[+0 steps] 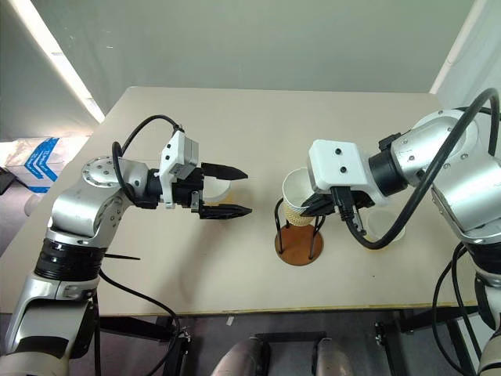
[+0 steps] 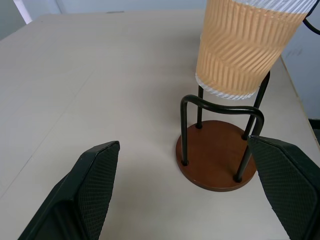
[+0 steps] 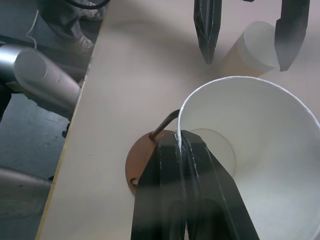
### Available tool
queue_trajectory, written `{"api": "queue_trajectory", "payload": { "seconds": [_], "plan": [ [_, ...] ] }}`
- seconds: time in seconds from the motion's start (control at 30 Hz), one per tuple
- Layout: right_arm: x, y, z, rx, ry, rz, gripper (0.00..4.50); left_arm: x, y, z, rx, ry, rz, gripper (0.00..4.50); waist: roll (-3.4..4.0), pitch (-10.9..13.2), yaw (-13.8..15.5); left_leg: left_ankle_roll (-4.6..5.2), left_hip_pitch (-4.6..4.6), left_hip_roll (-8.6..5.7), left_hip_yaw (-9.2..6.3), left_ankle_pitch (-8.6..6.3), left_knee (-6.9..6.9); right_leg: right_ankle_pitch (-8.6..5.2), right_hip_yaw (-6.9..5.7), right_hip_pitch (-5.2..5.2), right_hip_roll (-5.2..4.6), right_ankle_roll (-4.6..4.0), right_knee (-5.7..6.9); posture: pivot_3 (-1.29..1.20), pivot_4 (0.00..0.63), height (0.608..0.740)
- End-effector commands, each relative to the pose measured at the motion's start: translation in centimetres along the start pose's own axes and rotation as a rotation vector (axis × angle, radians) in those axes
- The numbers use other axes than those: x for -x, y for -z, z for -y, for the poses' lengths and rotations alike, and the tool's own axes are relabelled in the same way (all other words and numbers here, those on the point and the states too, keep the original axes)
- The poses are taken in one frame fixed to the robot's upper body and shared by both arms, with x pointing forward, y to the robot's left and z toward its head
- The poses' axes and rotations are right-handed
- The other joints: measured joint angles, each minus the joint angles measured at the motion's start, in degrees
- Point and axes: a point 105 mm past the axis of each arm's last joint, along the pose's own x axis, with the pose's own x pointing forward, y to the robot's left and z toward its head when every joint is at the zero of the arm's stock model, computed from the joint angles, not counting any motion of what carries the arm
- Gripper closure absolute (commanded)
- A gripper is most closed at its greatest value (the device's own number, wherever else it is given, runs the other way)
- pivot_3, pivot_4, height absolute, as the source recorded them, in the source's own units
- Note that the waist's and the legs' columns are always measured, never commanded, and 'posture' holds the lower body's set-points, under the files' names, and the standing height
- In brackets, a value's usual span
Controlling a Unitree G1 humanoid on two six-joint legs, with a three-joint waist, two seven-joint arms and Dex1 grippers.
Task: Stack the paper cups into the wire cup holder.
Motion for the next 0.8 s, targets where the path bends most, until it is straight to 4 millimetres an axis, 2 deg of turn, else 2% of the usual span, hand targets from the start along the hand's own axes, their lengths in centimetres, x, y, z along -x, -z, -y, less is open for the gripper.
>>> {"api": "queue_trajectory", "payload": {
  "seconds": [0.03,0.17,0.27,0.53,0.63,0.8],
  "plan": [
    [0.0,0.5,0.1,0.021,0.018,-0.020,4.48,0.5,-1.1,0.0,-0.042,-0.012,0.020,0.00,0.00,0.00,0.00,0.00,0.00,0.00,0.00,-0.01,0.00,0.00,0.00,0.00,0.00,0.01,-0.01,0.00,0.150,0.740],
    [-0.7,1.5,0.1,0.014,0.023,-0.043,4.48,0.5,-1.0,0.0,-0.043,-0.018,0.017,0.00,0.00,0.00,-0.01,0.02,-0.01,0.00,0.01,-0.01,0.00,0.03,0.01,0.01,-0.01,0.05,-0.03,0.00,0.150,0.740],
    [-0.8,1.6,0.1,0.013,0.022,-0.045,3.83,0.6,-0.9,0.0,-0.043,-0.022,0.014,0.00,0.00,0.00,-0.01,0.02,-0.02,0.01,0.01,-0.02,0.00,0.05,0.00,0.00,-0.01,0.08,-0.02,0.00,0.150,0.740],
    [-0.8,1.2,0.8,0.014,0.096,-0.018,1.19,0.5,-0.9,-0.1,-0.046,-0.033,0.012,0.00,0.00,0.00,-0.01,0.04,-0.01,0.01,0.02,-0.03,0.01,0.06,0.00,0.01,-0.01,0.08,-0.01,0.00,0.150,0.740],
    [0.5,0.5,1.7,-0.024,0.177,0.020,0.14,0.4,-1.0,-0.1,-0.054,-0.034,0.015,0.00,0.00,0.00,-0.01,0.04,-0.01,0.01,0.02,-0.02,0.01,0.07,0.00,0.01,-0.01,0.08,0.00,0.00,0.150,0.740],
    [3.6,1.9,1.0,-0.113,0.269,-0.018,0.06,0.5,-1.4,0.0,-0.065,-0.028,0.036,0.00,-0.02,-0.01,0.54,0.05,-0.10,-0.01,0.01,-0.02,0.03,0.08,-0.02,0.03,-0.02,0.10,-0.07,0.00,0.150,0.740]
  ]
}}
